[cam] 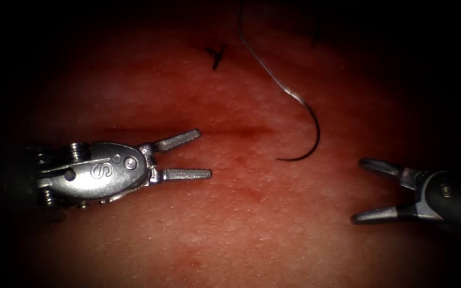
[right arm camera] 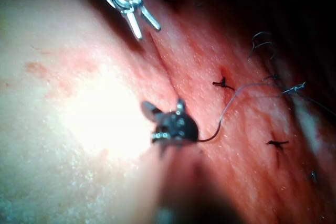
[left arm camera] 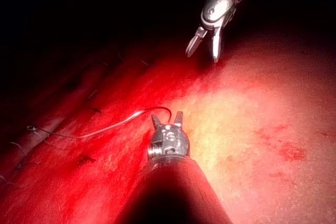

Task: Wound Closure

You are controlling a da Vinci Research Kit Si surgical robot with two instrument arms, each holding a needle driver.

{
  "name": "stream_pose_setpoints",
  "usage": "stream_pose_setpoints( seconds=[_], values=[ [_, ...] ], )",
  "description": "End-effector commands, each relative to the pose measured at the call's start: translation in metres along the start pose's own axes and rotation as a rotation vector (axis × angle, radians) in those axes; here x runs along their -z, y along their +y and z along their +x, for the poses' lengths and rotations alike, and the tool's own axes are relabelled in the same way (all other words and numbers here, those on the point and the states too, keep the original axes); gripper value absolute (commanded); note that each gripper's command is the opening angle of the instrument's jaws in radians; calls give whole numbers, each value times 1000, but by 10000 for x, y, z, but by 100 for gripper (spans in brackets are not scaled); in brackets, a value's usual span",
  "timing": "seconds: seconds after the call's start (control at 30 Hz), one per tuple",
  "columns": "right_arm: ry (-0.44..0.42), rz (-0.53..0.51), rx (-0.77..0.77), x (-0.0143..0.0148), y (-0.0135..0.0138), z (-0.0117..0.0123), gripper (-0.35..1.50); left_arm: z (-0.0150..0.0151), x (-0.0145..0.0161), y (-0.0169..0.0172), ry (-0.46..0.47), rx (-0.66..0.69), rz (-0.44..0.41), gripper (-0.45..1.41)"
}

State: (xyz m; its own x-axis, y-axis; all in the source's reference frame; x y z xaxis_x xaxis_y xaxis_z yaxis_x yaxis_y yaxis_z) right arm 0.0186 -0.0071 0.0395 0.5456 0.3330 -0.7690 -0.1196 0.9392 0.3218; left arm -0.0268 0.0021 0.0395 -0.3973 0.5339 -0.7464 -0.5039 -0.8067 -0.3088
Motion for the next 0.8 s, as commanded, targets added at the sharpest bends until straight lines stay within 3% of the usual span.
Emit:
stream_pose_setpoints(
  seconds=[0.03,0.1,0.33,0.63,0.8],
  values=[
    [0,-4,1,-8,5,2,73,1,-15,1,3,9,-10,25],
    [-8,-12,-4,-9,7,2,67,-1,-27,3,7,12,-18,25],
    [-23,-37,-11,-14,14,-7,68,3,-56,2,-27,43,-66,30],
    [-62,-49,-17,-9,16,-15,62,7,-80,-7,-197,29,-131,27],
    [-75,-51,-15,-1,15,-20,42,4,-101,-16,-276,15,-110,25]
  ],
)
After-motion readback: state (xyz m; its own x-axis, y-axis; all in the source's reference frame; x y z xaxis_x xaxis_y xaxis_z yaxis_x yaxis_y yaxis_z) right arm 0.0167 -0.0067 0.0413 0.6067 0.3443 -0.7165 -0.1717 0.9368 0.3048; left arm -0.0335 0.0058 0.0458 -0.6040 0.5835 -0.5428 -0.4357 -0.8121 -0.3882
